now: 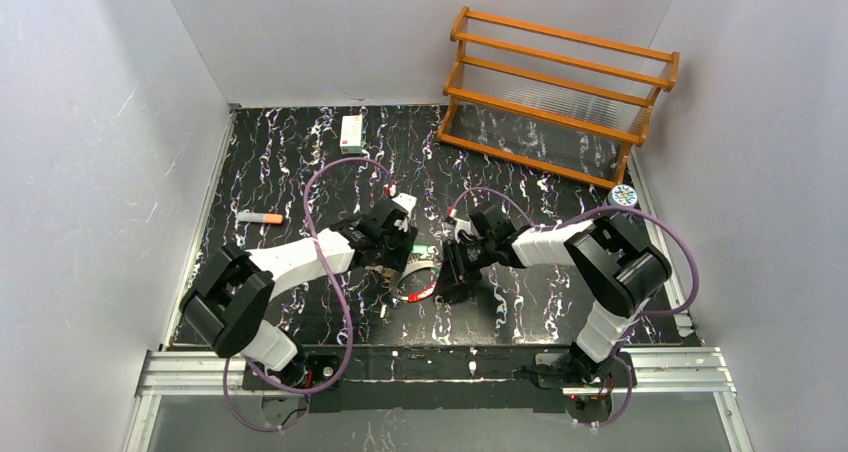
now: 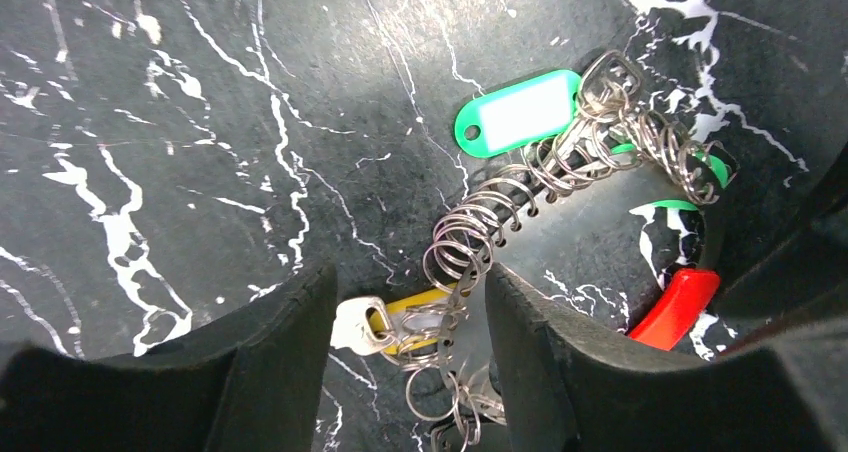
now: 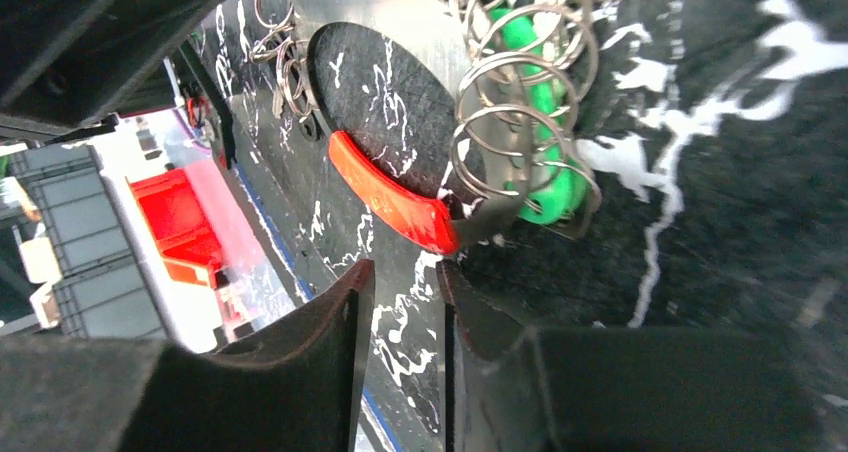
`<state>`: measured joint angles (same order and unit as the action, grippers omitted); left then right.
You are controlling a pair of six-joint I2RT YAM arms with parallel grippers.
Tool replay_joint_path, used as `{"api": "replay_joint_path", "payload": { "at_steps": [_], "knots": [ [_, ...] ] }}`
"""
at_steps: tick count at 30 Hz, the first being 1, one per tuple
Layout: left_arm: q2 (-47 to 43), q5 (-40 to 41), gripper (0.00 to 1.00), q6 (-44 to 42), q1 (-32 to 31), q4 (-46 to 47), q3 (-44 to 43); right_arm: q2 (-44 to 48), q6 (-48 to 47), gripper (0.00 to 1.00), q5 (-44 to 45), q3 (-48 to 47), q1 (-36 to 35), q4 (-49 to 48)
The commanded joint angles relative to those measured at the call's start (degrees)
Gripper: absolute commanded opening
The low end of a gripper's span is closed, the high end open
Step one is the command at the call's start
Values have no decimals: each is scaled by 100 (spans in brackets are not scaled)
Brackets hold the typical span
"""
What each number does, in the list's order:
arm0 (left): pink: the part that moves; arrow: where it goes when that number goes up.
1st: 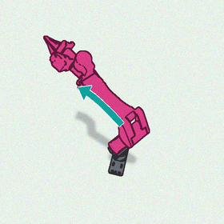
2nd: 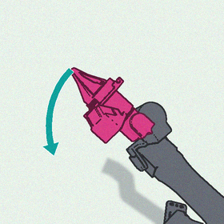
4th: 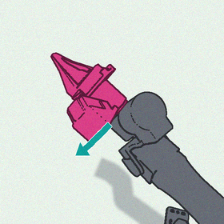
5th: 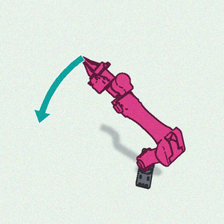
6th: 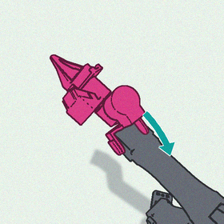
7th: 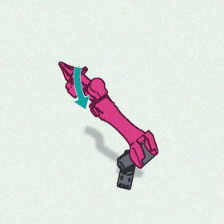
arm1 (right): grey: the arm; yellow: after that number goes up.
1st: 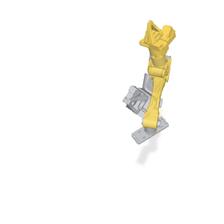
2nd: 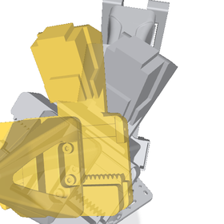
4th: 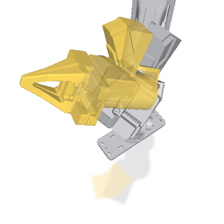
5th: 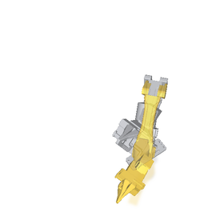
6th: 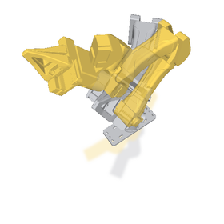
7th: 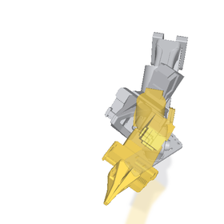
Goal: Put the keys on the keyring
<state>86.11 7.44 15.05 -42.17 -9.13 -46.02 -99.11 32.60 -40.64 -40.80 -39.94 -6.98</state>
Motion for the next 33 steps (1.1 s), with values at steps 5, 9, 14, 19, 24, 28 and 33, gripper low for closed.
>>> {"api": "replay_joint_path", "payload": {
  "at_steps": [5,9,14,19,24,28,33],
  "knots": [
    [-918,-313,56,260,-10,370,261,574,-516,40,357,-157,679,416],
    [-924,-960,56,904,-10,1116,483,599,-689,40,334,-157,972,512],
    [-652,-1690,53,1922,-10,2138,725,620,-754,40,272,-157,1157,568],
    [-395,-2018,45,2828,-10,3020,987,747,-793,40,307,-123,1241,618],
    [-68,-2098,36,3057,-10,3163,1012,773,-847,40,308,-113,1294,675],
    [82,-2159,35,3139,-10,3154,1023,817,-877,40,326,-107,1328,690],
    [293,-2287,38,3249,-14,3304,1053,823,-897,40,334,-113,1366,690]
  ]
}}
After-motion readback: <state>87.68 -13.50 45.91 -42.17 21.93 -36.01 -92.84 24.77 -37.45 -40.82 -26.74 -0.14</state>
